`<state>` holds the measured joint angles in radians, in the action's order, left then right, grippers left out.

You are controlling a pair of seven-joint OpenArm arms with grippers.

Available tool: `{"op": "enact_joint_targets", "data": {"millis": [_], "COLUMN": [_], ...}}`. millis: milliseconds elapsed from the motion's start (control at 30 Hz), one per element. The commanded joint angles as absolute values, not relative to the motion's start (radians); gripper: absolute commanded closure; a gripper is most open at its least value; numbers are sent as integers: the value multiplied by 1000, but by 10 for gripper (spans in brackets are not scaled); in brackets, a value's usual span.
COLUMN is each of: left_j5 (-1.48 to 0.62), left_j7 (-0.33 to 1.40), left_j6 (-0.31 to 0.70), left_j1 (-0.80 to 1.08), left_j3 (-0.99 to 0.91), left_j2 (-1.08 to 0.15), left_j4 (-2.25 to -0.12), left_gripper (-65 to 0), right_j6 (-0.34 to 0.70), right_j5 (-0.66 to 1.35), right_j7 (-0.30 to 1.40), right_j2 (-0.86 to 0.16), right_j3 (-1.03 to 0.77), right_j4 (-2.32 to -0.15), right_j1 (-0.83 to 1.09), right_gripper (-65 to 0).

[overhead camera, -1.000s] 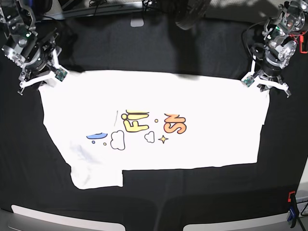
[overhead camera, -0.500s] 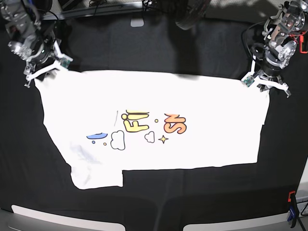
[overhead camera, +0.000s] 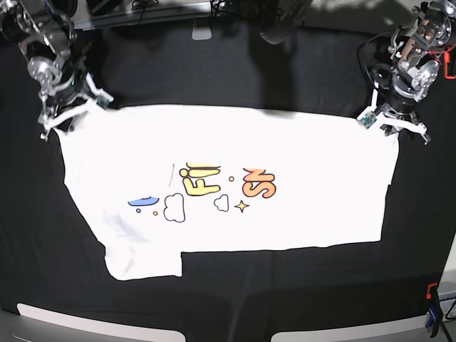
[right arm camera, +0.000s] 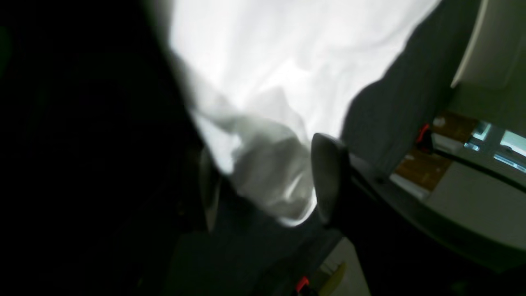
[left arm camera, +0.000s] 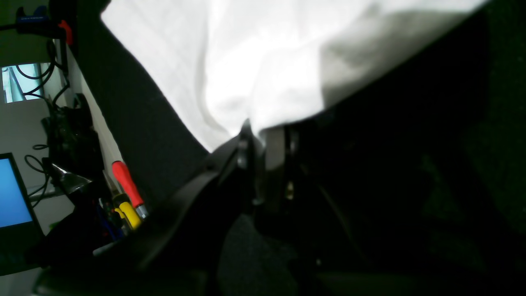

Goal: Layout the t-shirt on the table in an organized manner, then fold the t-shirt properly
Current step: 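Grasp the shirt's shoulder corners with both grippers, then drag the shirt by its shoulders with both grippers away from the hem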

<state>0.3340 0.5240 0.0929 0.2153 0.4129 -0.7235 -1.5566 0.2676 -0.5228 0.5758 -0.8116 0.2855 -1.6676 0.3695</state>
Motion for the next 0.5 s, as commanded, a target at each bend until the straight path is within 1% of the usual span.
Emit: {"op": "enact_joint_targets", "data": {"millis": [0, 67, 167, 300, 400, 467], "left_j5": [313, 314, 314, 314, 316, 344], "left_j7": [526, 526, 526, 530, 530, 533], "left_j6": [112, 112, 112, 112, 112, 112], "left_j1": [213, 213, 213, 213, 213, 214], "left_j3": [414, 414, 414, 414, 414, 414], "left_j2": [-731, -731, -731, -732, -732, -732], "left_j4": [-1560, -1560, -1560, -1560, -1560, -1560], "left_gripper": [0, 0, 0, 0, 0, 0], "right_j6": [263, 263, 262, 244, 250, 255], "right_j5": [-517, -517, -517, -517, -517, -517], "right_j7": [583, 583, 584, 609, 659, 663], "right_j2": [-828, -828, -828, -828, -828, -828], "right_j3": [278, 278, 278, 278, 278, 278], "right_j4": [-1664, -1663, -1663, -1663, -1671, -1694], "right_j1": [360, 361, 363, 364, 368, 383], "right_gripper": [-340, -302, -207, 0, 0, 0]}}
